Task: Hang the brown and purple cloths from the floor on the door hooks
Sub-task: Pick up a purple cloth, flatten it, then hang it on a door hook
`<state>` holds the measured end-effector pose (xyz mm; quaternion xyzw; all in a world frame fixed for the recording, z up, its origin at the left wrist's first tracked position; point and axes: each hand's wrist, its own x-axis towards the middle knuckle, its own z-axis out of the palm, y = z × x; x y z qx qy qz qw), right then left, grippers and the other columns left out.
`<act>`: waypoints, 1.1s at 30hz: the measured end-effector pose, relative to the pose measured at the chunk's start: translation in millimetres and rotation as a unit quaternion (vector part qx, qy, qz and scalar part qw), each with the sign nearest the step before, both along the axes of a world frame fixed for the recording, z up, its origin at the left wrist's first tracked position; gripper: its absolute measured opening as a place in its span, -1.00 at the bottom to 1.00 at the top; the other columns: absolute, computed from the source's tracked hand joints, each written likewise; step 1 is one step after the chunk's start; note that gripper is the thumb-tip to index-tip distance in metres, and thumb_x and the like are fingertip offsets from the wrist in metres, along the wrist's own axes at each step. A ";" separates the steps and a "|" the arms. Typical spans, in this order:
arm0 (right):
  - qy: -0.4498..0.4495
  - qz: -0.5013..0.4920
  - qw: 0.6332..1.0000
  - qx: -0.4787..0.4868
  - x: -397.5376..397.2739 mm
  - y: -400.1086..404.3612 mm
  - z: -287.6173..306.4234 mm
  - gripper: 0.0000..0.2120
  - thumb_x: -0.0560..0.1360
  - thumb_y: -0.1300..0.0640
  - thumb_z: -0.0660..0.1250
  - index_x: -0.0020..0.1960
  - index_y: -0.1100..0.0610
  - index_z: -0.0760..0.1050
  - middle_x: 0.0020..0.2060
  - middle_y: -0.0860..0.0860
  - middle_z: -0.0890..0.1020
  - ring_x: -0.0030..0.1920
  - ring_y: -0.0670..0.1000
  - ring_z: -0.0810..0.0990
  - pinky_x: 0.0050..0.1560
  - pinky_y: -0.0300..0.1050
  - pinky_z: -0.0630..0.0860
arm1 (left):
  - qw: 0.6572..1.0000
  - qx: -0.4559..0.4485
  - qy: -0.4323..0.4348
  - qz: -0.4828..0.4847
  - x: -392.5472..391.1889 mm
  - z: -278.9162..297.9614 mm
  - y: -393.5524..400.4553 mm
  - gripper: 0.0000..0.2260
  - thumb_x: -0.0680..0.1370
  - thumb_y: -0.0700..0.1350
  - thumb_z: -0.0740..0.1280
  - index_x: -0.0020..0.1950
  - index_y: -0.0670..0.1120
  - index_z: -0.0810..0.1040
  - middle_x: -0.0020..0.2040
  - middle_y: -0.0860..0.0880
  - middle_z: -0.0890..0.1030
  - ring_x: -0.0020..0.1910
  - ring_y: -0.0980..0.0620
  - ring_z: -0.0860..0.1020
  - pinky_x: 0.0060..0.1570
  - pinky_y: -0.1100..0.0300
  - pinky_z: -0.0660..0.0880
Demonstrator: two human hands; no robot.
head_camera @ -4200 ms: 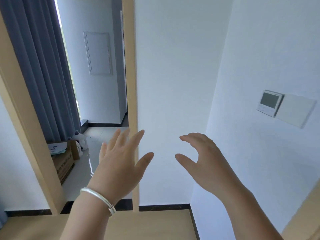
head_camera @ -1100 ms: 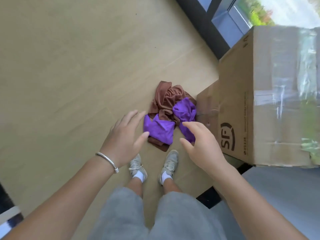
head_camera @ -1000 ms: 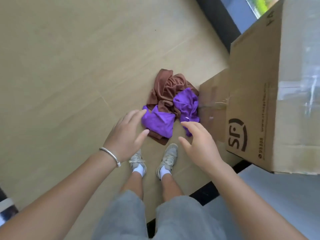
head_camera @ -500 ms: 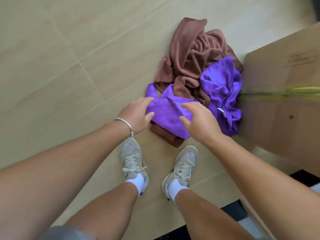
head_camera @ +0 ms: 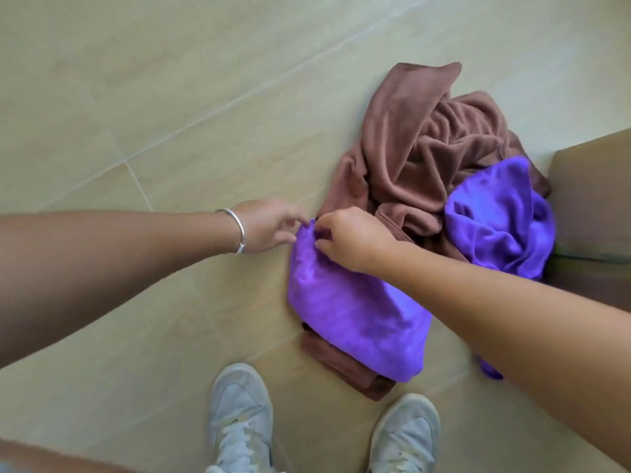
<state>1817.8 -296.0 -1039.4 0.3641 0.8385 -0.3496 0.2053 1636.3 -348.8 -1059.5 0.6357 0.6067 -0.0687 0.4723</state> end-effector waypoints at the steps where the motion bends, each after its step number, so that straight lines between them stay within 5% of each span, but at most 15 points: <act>1: -0.006 0.005 1.000 -0.005 -4.1 1.8 -5.6 -0.84 0.48 0.02 0.28 -0.01 0.03 0.57 -0.05 0.09 0.65 0.02 0.18 0.58 -0.07 -0.04 0.52 | 0.999 -0.005 0.009 -0.033 -3.0 -4.4 3.8 -0.70 0.55 -0.07 0.35 0.28 0.02 0.51 0.04 0.02 0.51 -0.07 0.05 0.50 -0.15 0.28 0.28; 8: -0.015 -0.113 0.991 -0.066 -24.8 9.0 -30.3 -0.80 0.46 0.05 0.32 0.03 0.04 0.63 -0.01 0.03 0.67 0.05 0.07 0.60 0.05 -0.08 0.53 | 0.990 -0.019 0.015 -0.139 -13.6 -19.0 20.4 -0.80 0.50 -0.05 0.41 0.09 -0.07 0.57 0.09 -0.03 0.51 0.04 -0.04 0.51 -0.05 0.18 0.41; 11: 0.008 -0.198 0.964 -0.177 -28.2 7.2 -29.1 -0.89 0.48 -0.02 0.38 -0.11 -0.01 0.64 -0.29 -0.12 0.63 -0.25 -0.09 0.57 -0.27 -0.25 0.47 | 0.993 0.041 -0.035 -0.106 -22.8 -11.2 18.9 -0.85 0.49 -0.03 0.42 0.01 -0.05 0.60 0.15 0.03 0.52 -0.01 0.02 0.49 -0.01 0.15 0.43; 14: -0.001 -0.250 0.933 -0.258 -29.4 9.0 -25.5 -0.75 0.48 -0.07 0.40 -0.31 0.02 0.51 -0.54 -0.17 0.48 -0.52 -0.18 0.40 -0.50 -0.33 0.30 | 0.990 0.095 -0.071 -0.079 -31.1 -3.2 15.0 -0.90 0.49 -0.02 0.41 -0.04 -0.01 0.59 0.14 0.10 0.56 -0.01 0.03 0.51 0.03 0.07 0.44; 18: 0.026 -0.269 0.910 -0.315 -44.6 28.2 -14.9 -0.76 0.54 0.02 0.31 -0.27 0.05 0.41 -0.49 -0.04 0.35 -0.54 -0.07 0.28 -0.51 -0.25 0.20 | 0.980 0.163 -0.110 -0.040 -47.8 8.0 18.8 -0.91 0.52 -0.08 0.39 -0.01 -0.06 0.58 0.03 0.02 0.63 0.01 -0.06 0.56 0.04 -0.04 0.46; 21: 0.108 -0.335 0.889 -0.294 -62.5 54.9 -0.2 -0.79 0.59 0.04 0.23 -0.21 0.05 0.40 -0.48 -0.05 0.39 -0.60 -0.13 0.35 -0.61 -0.33 0.23 | 0.949 0.296 -0.105 -0.022 -66.0 23.0 32.5 -0.95 0.52 -0.19 0.35 -0.06 -0.15 0.54 0.13 -0.06 0.59 0.08 -0.10 0.52 0.13 0.01 0.43; 25: 0.211 -0.375 0.892 -0.137 -80.3 99.3 19.0 -0.81 0.59 0.05 0.21 -0.15 0.10 0.45 -0.36 0.04 0.43 -0.39 -0.03 0.38 -0.45 -0.19 0.25 | 0.917 0.393 -0.055 0.032 -94.8 49.7 46.5 -0.93 0.49 -0.21 0.30 -0.09 -0.21 0.50 0.18 -0.11 0.57 0.12 -0.13 0.52 0.18 0.09 0.37; 29: 0.268 -0.439 0.851 -0.102 -84.6 129.6 31.7 -0.79 0.57 0.01 0.21 -0.21 0.05 0.41 -0.29 0.05 0.43 -0.27 -0.02 0.38 -0.28 -0.11 0.30 | 0.914 0.395 -0.023 0.086 -123.5 62.6 42.3 -0.88 0.48 -0.21 0.26 -0.03 -0.20 0.52 -0.07 -0.11 0.62 -0.04 -0.18 0.59 -0.04 -0.10 0.49; 33: 0.321 -0.528 0.774 -0.136 -90.0 153.3 39.8 -0.78 0.58 0.02 0.23 -0.19 0.11 0.44 -0.19 0.07 0.50 -0.17 0.00 0.48 -0.11 -0.06 0.44 | 0.908 0.384 0.044 0.164 -154.0 64.3 31.3 -0.89 0.48 -0.08 0.20 -0.02 -0.04 0.44 -0.18 -0.04 0.57 -0.21 -0.18 0.53 -0.19 0.01 0.45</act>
